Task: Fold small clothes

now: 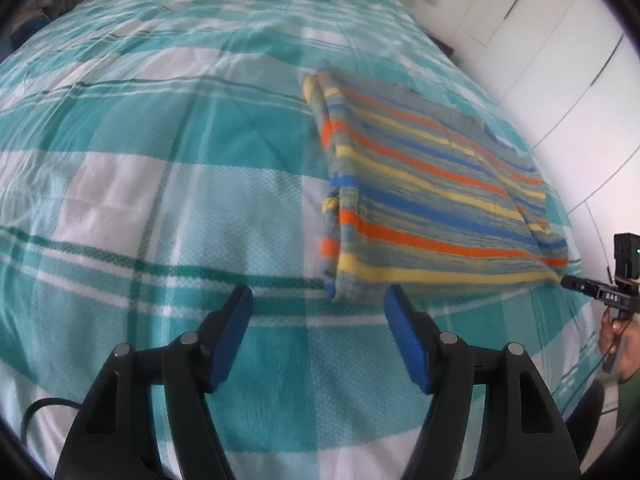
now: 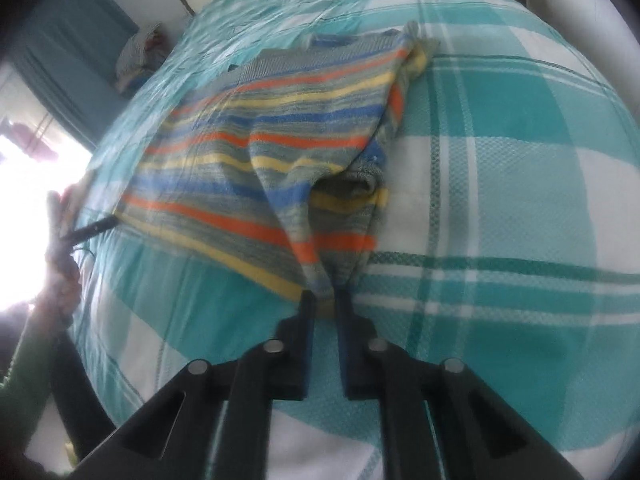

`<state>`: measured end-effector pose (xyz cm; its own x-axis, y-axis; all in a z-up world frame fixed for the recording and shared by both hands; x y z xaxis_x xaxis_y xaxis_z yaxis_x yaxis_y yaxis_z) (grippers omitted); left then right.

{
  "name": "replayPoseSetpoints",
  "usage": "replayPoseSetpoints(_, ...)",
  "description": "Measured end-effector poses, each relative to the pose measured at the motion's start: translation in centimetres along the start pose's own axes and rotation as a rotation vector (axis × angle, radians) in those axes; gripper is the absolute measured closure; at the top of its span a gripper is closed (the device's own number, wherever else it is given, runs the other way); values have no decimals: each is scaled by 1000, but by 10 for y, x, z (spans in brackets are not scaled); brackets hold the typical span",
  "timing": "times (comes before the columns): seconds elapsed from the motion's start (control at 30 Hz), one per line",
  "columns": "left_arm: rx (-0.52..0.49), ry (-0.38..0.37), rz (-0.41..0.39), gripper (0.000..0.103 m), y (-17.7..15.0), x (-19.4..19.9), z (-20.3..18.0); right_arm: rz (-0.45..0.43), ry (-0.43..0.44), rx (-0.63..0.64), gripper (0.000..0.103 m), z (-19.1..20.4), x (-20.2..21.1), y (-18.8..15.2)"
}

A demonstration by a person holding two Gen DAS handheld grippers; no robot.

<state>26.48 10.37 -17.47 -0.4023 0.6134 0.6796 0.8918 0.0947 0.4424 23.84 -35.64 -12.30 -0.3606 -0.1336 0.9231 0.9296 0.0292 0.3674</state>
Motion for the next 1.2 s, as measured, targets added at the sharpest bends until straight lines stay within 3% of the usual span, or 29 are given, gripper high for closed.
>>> replayPoseSetpoints(0.07,25,-14,-51,23,-9,15,3,-99,17,-42,74,-12,23,25)
replayPoseSetpoints(0.13,49,-29,-100,21,-19,23,9,-179,6,-84,72,-23,35,62)
replayPoseSetpoints(0.27,124,-47,-157,20,-32,22,32,-239,-110,-84,72,-29,18,131)
replayPoseSetpoints(0.37,117,-51,-185,20,-35,21,35,-206,-196,-78,72,-28,-15,165)
replayPoseSetpoints(0.47,50,-6,-157,15,-34,15,26,-156,-237,-83,73,-28,-46,177)
replayPoseSetpoints(0.57,-16,54,-132,12,-36,6,17,-128,-314,-33,99,-26,-63,180)
replayPoseSetpoints(0.73,-65,101,-119,10,-36,-1,11,-318,-324,-17,99,-22,-32,197)
replayPoseSetpoints(0.83,-67,106,-117,10,-36,-2,12,-192,-333,-20,97,-30,-65,192)
replayPoseSetpoints(0.9,-70,109,-118,9,-36,-1,12,-183,-369,-7,87,-32,-69,182)
replayPoseSetpoints(1.03,-72,115,-116,8,-36,-2,12,-290,-290,-43,79,-27,-23,157)
replayPoseSetpoints(1.1,-75,122,-115,8,-36,-2,12,-299,-186,-3,79,-8,-2,138)
replayPoseSetpoints(1.2,-80,138,-111,7,-36,-4,11,-216,31,110,78,32,7,92)
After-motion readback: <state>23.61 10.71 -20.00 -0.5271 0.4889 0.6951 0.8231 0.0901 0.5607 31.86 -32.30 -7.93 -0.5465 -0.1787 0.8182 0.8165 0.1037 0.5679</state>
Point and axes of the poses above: each gripper's, at about its wrist camera, not at the fingertips, and x roughly against the way its jaws point, z to its left, y to its top, the point moved 4 cm from there along -x, roughly the way its jaws point, and after that the axes turned 13 degrees about -y, right-handed, at the moved point
